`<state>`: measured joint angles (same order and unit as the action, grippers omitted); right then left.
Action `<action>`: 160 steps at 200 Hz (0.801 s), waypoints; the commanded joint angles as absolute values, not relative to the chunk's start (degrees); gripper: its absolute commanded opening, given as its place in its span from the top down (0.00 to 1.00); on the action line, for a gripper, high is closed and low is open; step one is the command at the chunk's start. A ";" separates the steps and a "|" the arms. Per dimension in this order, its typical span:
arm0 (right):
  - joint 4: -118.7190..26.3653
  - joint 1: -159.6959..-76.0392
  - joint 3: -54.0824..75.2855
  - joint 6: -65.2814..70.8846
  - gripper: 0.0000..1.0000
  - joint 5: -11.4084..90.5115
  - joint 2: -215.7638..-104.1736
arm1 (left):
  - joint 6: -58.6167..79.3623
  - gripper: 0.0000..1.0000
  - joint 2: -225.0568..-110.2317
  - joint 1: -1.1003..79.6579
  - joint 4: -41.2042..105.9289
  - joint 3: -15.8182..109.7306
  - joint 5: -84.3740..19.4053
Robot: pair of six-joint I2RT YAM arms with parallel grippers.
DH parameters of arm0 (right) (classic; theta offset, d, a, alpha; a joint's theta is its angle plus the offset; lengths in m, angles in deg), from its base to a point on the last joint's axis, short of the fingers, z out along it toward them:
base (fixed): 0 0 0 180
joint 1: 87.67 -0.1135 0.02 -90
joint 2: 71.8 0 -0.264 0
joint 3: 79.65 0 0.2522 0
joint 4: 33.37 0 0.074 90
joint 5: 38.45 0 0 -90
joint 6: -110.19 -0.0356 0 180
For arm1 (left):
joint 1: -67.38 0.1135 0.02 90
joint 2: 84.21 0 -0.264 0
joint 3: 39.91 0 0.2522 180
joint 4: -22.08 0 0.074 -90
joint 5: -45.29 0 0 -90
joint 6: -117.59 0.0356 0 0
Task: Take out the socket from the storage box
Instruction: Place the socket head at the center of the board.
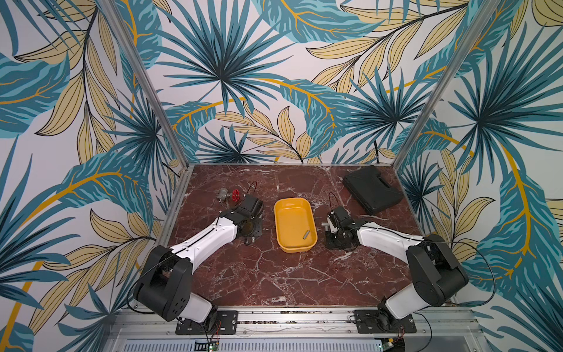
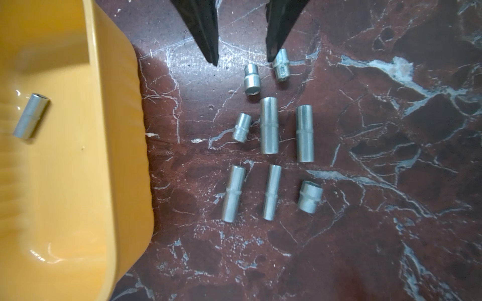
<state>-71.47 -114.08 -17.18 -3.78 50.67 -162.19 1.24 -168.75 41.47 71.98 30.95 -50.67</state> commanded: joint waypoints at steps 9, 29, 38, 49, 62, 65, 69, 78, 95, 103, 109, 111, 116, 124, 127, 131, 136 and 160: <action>-72.97 -114.37 -15.98 -3.19 0.71 51.20 -163.59 | 2.54 0.65 -169.21 41.36 72.92 34.85 -50.33; -73.22 -114.38 -15.45 -3.19 0.71 51.10 -163.82 | 2.62 0.65 -169.40 41.35 72.82 35.12 -50.26; -73.38 -114.37 -15.29 -3.11 0.69 51.20 -163.82 | 2.64 0.65 -169.47 41.36 72.84 35.20 -50.13; -73.65 -114.32 -15.10 -3.02 0.67 51.42 -163.81 | 2.63 0.65 -169.66 41.25 72.80 35.22 -50.10; -74.10 -114.37 -14.91 -2.84 0.67 51.63 -163.69 | 2.59 0.65 -169.85 41.21 72.75 35.20 -50.07; -74.13 -114.37 -14.84 -2.80 0.67 51.70 -163.61 | 2.63 0.65 -169.82 41.25 72.76 35.20 -50.05; -74.25 -114.33 -14.82 -2.84 0.67 51.79 -163.60 | 2.59 0.65 -169.89 41.25 72.76 35.19 -50.03; -74.42 -114.33 -14.82 -2.86 0.67 51.95 -163.39 | 2.54 0.65 -169.91 41.21 72.59 35.20 -49.99; -74.72 -114.35 -14.82 -2.93 0.67 52.14 -162.89 | 2.46 0.65 -170.05 41.24 72.41 35.20 -49.68; -74.97 -114.37 -14.73 -3.00 0.67 52.26 -162.62 | 2.54 0.65 -170.08 41.19 72.41 35.36 -49.48; -75.11 -114.34 -14.61 -3.03 0.67 52.31 -162.31 | 2.67 0.65 -170.08 41.11 72.41 35.58 -49.38; -75.22 -114.37 -14.55 -3.02 0.67 52.33 -162.19 | 2.71 0.65 -170.17 41.10 72.45 35.67 -49.37; -75.40 -114.38 -14.35 -3.08 0.67 52.34 -162.01 | 2.87 0.65 -170.22 40.97 72.49 35.87 -49.37; -75.75 -114.32 -14.00 -2.95 0.67 52.43 -161.60 | 3.22 0.65 -170.38 40.75 72.62 36.29 -49.37; -75.85 -114.33 -13.83 -2.89 0.67 52.45 -161.48 | 3.29 0.65 -170.43 40.63 72.66 36.40 -49.37; -75.99 -114.36 -13.63 -2.85 0.67 52.43 -161.30 | 3.41 0.65 -170.61 40.50 72.79 36.60 -49.45; -76.22 -114.35 -13.32 -2.80 0.67 52.51 -161.15 | 3.50 0.65 -170.76 40.36 72.92 37.05 -49.54; -77.63 -114.36 -11.87 -2.38 0.67 52.54 -160.93 | 3.90 0.65 -171.63 39.55 73.59 38.48 -49.85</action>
<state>-74.81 -114.08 -13.77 -3.34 51.61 -162.43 2.73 -170.85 40.46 72.88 34.49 -49.82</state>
